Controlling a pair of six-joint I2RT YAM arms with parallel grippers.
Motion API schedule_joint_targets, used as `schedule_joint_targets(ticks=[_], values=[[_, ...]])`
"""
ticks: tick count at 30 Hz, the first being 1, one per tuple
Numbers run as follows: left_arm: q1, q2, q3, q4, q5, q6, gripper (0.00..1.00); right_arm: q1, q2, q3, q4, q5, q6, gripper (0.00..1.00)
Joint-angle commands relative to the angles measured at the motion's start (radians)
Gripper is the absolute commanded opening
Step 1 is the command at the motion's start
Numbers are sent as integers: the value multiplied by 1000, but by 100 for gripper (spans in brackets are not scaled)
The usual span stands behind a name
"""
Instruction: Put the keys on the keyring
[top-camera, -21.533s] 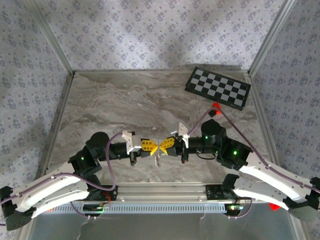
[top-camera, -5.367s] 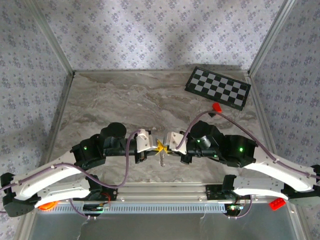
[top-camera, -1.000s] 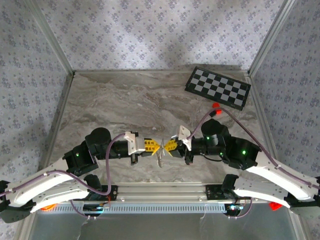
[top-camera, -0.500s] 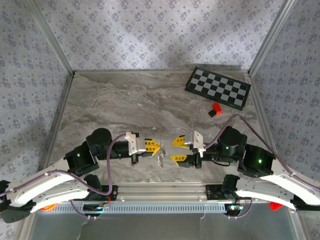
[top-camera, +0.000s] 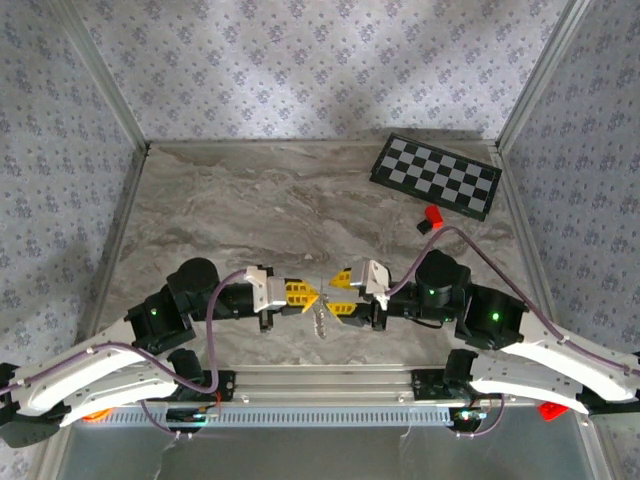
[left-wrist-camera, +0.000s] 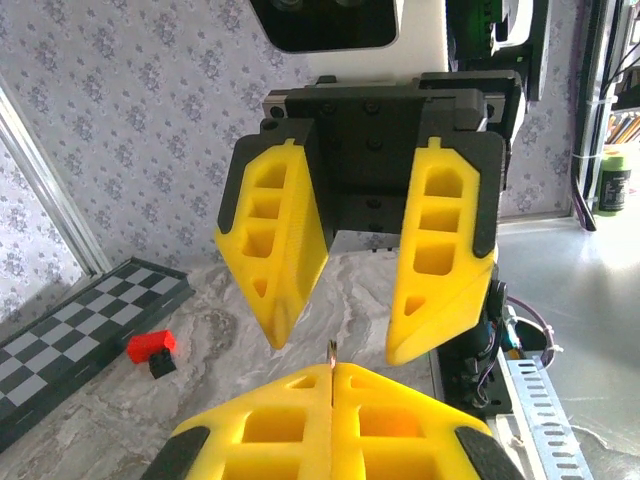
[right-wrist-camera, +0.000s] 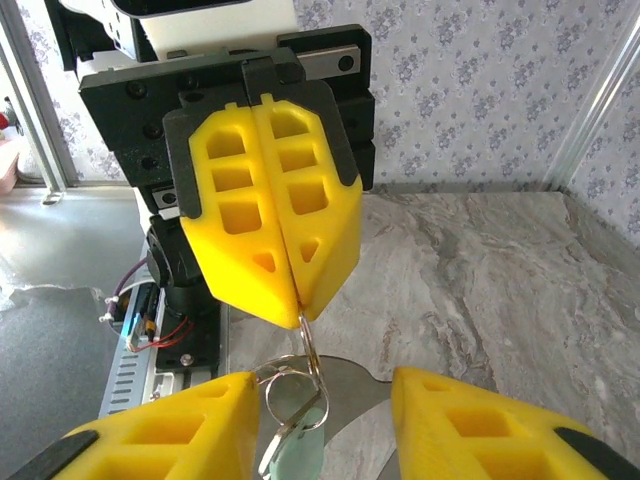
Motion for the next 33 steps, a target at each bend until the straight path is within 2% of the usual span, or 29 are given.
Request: schedule_joint_targets(ticks=[1, 9, 17, 18, 22, 23, 26, 27, 33], values=[[4, -17, 4, 66, 28, -18, 0, 4, 1, -11, 41, 8, -8, 36], [4, -16, 4, 67, 28, -17, 0, -2, 23, -18, 71, -26, -5, 24], [4, -11, 4, 61, 18, -13, 0, -8, 30, -21, 76, -48, -4, 4], [4, -10, 5, 58, 11, -13, 0, -8, 30, -19, 74, -48, -5, 0], [4, 25, 62, -48, -92, -13, 0, -8, 26, 15, 18, -31, -22, 0], [4, 30, 76, -80, -112, -12, 4, -8, 26, 26, -6, -19, -28, 0], [4, 32, 105, -157, -146, -16, 31, -8, 42, 78, -100, 32, -35, 0], [4, 34, 115, -188, -151, -15, 35, -10, 53, 103, -143, 36, -43, 0], [4, 39, 141, -272, -138, -14, 35, -13, 149, 251, -370, 36, -84, 0]])
